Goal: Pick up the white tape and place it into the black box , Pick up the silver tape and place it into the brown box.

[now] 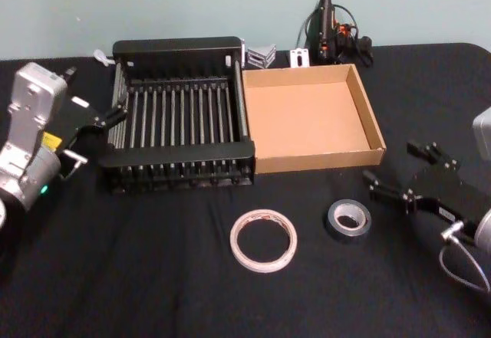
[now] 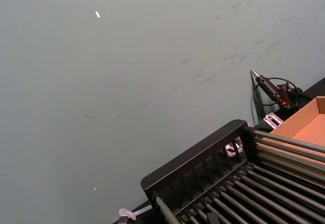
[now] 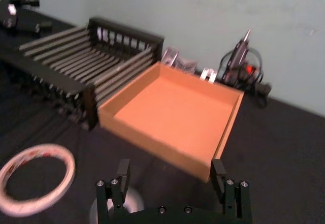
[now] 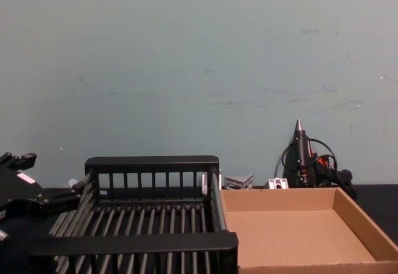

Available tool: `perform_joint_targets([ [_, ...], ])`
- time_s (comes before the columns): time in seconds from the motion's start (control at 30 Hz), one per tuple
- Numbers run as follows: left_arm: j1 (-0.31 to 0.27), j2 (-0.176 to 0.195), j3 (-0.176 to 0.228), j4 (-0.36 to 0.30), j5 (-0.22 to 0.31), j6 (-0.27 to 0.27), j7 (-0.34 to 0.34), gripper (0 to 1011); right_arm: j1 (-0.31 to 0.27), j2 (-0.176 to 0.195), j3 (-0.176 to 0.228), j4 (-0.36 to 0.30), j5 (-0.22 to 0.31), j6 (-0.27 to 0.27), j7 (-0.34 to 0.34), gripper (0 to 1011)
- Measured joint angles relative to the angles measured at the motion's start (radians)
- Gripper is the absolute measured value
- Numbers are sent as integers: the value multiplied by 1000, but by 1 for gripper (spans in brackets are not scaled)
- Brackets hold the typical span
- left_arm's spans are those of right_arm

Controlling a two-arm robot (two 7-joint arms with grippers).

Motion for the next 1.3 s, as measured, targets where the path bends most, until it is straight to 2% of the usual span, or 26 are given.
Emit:
perform_joint_targets([
  [0.13, 0, 0, 0, 0, 0, 0, 0, 1001, -31, 11, 10, -20, 8, 46, 8, 1003],
  [0.27, 0, 0, 0, 0, 0, 0, 0, 1001, -53, 13, 14, -32, 16, 118, 17, 1003],
  [0.3, 0, 0, 0, 0, 0, 0, 0, 1001, -53, 13, 14, -32, 16, 118, 17, 1002],
  [0.43, 0, 0, 0, 0, 0, 0, 0, 1001, -44, 0, 8, -24, 21, 186, 23, 1003],
  [0.67, 0, 0, 0, 0, 0, 0, 0, 1001, -11, -29, -1, 4, 27, 260, 35, 1003],
  [1.0, 0, 0, 0, 0, 0, 0, 0, 1001, 34, -62, -21, 42, 2, 304, 57, 1003],
  [1.3, 0, 0, 0, 0, 0, 0, 0, 1001, 67, -86, -27, 61, -23, 309, 80, 1002],
])
